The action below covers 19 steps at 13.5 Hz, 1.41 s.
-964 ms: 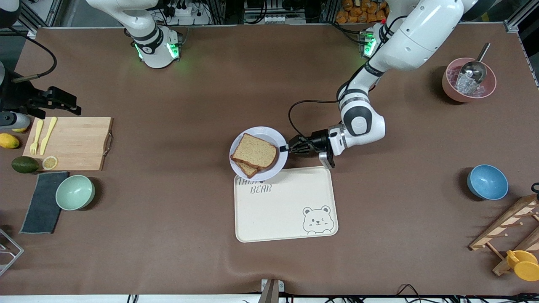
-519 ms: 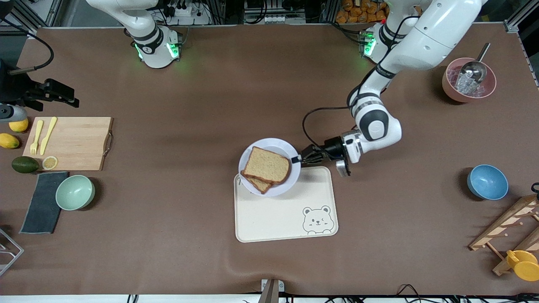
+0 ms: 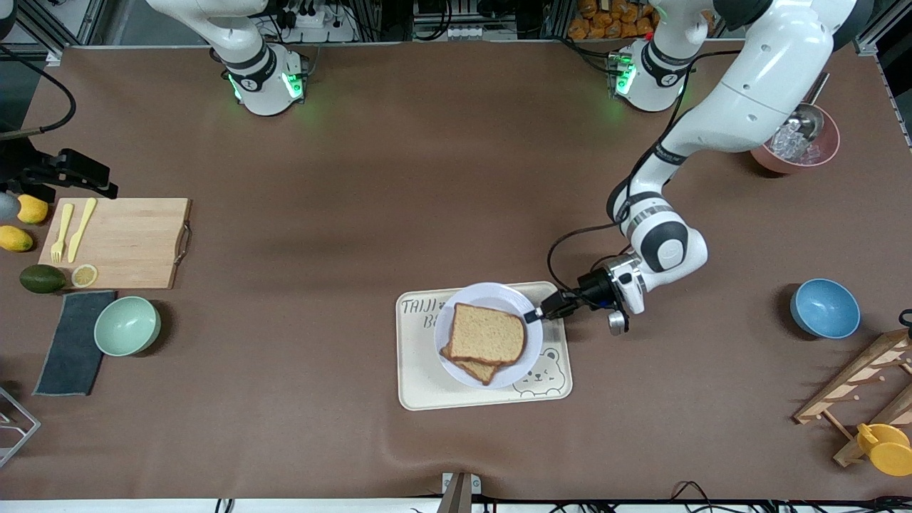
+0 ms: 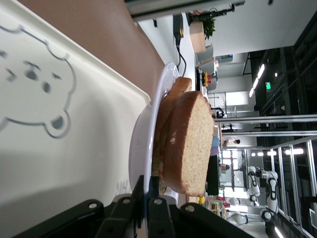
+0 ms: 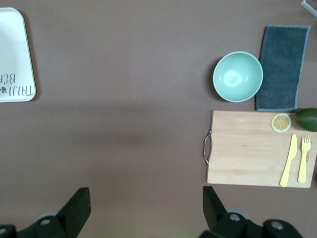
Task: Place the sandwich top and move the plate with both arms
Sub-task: 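Slide the plate onto the cream bear tray with the left gripper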
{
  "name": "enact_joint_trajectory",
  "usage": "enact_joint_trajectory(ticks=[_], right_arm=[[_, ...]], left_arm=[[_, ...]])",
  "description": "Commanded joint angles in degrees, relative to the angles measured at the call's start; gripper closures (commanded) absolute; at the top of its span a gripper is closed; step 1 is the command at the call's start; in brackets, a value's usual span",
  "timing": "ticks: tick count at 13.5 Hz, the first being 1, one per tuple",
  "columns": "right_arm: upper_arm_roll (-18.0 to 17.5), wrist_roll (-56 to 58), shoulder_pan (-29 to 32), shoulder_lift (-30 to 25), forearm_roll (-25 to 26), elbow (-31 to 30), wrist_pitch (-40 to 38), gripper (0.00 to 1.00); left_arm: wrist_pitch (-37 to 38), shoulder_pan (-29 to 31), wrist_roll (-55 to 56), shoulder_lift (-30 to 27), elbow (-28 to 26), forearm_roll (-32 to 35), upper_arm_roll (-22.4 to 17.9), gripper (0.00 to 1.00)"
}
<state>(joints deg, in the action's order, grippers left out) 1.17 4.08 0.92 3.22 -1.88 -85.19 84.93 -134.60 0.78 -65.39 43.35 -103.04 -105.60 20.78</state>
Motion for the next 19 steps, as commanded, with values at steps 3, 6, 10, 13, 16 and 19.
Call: enact_joint_trajectory(ticks=[3,6,10,13,16,19], right_arm=[[-0.4,0.0,0.4,-0.3,0.9,-0.1,-0.6,0.0],[-0.4,0.1,0.6,-0.2,1.2,-0.9,-0.7,0.0],[-0.2,0.4,2.3,-0.5,0.7,-0.7,-2.7,0.0],[-0.3,0.3,1.8,-0.3,0.7,-0.8,-2.9,0.0],[-0.4,0.3,2.0,-0.5,0.6,-0.8,-3.4,0.0],[-0.2,0.3,2.2,-0.7,0.3,-0.5,-2.7,0.0]], left_arm=[[1.3,-0.6,1.4,4.5,3.6,0.6,-0.9,1.0],[0.7,-1.5,1.6,5.2,3.1,1.3,-0.9,1.0],[0.3,-1.4,1.8,5.3,2.2,2.3,-1.1,0.0],[-0.1,-0.2,13.2,3.7,2.2,12.8,-1.3,0.0],[-0.1,0.2,17.9,2.1,2.1,16.7,-1.4,0.0],[-0.1,0.3,24.4,0.2,2.2,22.3,-1.5,0.0]])
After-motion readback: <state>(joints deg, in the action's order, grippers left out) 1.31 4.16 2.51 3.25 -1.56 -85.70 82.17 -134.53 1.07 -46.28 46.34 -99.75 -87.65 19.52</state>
